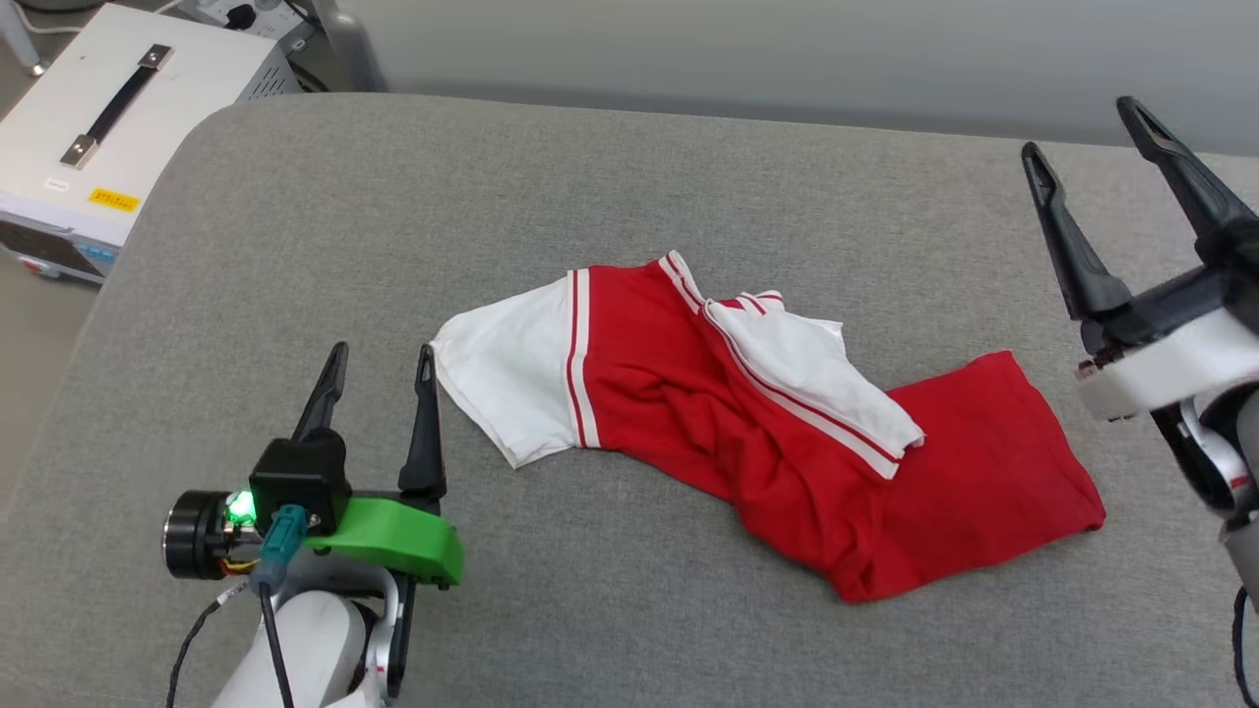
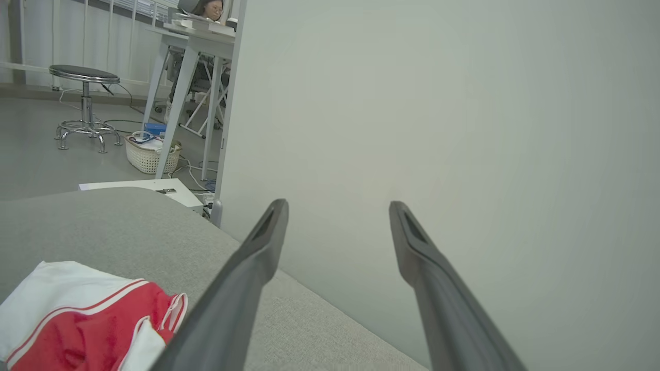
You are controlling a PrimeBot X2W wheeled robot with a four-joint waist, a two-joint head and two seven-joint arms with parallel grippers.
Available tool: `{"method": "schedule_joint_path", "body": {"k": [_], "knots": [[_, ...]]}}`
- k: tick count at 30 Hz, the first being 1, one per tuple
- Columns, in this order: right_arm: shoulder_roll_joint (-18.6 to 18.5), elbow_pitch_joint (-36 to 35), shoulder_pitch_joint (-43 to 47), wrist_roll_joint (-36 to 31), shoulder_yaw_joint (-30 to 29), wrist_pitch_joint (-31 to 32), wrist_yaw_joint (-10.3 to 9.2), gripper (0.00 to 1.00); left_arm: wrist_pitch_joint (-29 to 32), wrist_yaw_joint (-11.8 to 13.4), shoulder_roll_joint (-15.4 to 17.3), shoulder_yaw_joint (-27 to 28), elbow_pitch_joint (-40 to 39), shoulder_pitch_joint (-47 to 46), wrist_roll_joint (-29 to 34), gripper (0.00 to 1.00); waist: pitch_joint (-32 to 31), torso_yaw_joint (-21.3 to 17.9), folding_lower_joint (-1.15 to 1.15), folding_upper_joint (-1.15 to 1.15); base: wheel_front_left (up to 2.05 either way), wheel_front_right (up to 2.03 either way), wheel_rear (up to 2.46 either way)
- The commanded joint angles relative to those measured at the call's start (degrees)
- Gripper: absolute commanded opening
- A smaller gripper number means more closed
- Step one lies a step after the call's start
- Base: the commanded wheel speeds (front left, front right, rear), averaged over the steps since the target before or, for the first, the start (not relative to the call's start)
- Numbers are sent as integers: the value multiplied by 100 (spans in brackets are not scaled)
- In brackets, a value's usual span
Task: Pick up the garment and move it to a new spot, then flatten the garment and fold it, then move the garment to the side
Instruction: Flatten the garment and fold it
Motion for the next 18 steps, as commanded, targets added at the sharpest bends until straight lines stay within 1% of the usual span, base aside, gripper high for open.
{"method": "schedule_joint_path", "body": {"k": [1,2,5,10,15,18], "knots": [[-219,118,-339,266,327,273,-3,100,-32,-84,-122,115,-79,134,158,100,122,136,0,0,0,0,0],[-370,185,-511,425,578,478,-3,100,-32,-134,-182,174,-103,167,235,100,155,173,0,0,0,0,0],[-882,386,-1106,1044,1566,1421,-3,100,-32,-290,-400,386,-181,221,465,100,290,294,0,0,0,0,0],[-1443,485,-1973,2155,2857,2922,-3,100,-32,-520,-772,688,-300,232,775,100,557,481,0,0,0,0,0],[-1665,538,-2591,3048,3706,4216,-3,100,-32,-768,-1104,914,-331,187,1007,100,859,655,0,0,0,0,0],[-1728,627,-2952,3254,4107,4810,-3,100,-32,-908,-1287,1033,-350,107,1134,100,1071,782,0,0,0,0,0]]}}
